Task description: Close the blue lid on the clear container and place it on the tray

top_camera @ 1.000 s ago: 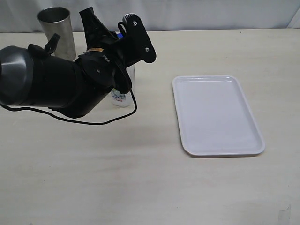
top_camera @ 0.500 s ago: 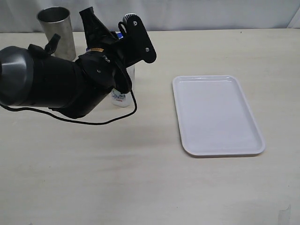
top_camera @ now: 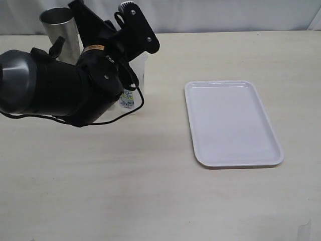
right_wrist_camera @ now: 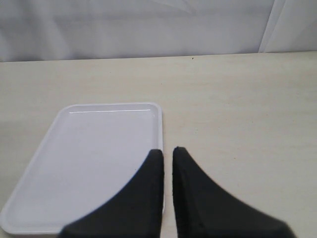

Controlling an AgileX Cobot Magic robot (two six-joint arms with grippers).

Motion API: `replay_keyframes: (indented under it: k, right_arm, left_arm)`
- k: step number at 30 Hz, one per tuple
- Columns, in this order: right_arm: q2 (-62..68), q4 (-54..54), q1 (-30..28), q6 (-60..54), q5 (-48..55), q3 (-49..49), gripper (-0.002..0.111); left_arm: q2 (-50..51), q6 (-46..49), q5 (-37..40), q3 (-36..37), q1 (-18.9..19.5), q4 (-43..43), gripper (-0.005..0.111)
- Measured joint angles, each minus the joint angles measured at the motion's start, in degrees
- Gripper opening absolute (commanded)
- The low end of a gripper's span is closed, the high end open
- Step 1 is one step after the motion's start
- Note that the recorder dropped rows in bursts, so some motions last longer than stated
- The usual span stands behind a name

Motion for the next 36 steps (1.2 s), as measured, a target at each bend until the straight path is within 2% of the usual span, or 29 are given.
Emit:
replay_keyframes:
  k: [3,7,14,21,24,27,28,32,33,35,36]
  right_arm:
    - [0.0,0.0,0.0,0.0,0.0,0.0,0.007]
    - [0.0,0.0,0.0,0.0,0.0,0.0,0.007]
    - [0.0,0.0,0.0,0.0,0.0,0.0,0.007]
    - [0.0,0.0,0.0,0.0,0.0,0.0,0.007]
    - [0.0,0.0,0.0,0.0,0.0,0.0,0.007]
    - [0.0,0.0,0.0,0.0,0.0,0.0,0.007]
    - [0.0,0.0,0.0,0.0,0.0,0.0,0.007]
    - [0.0,0.0,0.0,0.0,0.0,0.0,0.007]
    - [0.0,0.0,0.0,0.0,0.0,0.0,0.007]
    - [0.0,0.0,0.0,0.0,0.0,0.0,0.007]
    - [0.0,0.0,0.0,0.0,0.0,0.0,0.007]
  left_arm:
    - [0.0,-1.13,-4.65,0.0,0.0,-2.68,0.019]
    - [-1.11,-2.53,-5.19,0.0,0.97,-9.27,0.019]
    - [-7.82,-1.62,0.81,0.0,8.59,-25.76,0.019]
    - [-14.23,-2.42,9.14,6.8,14.71,-28.94,0.019]
    - [-15.35,-5.17,17.33,10.84,19.42,-29.16,0.019]
    - [-15.38,-10.94,33.28,13.8,27.46,-29.82,0.02]
    - [-14.96,-13.09,41.9,14.59,31.59,-29.91,0.023]
    - [-12.67,-19.87,66.56,15.67,42.64,-30.04,0.044]
    - [-11.92,-20.21,69.65,15.83,43.92,-29.8,0.048]
    - [-10.78,-18.82,73.68,15.83,45.66,-27.49,0.048]
    - [-9.67,-12.93,75.86,15.83,46.15,-24.78,0.048]
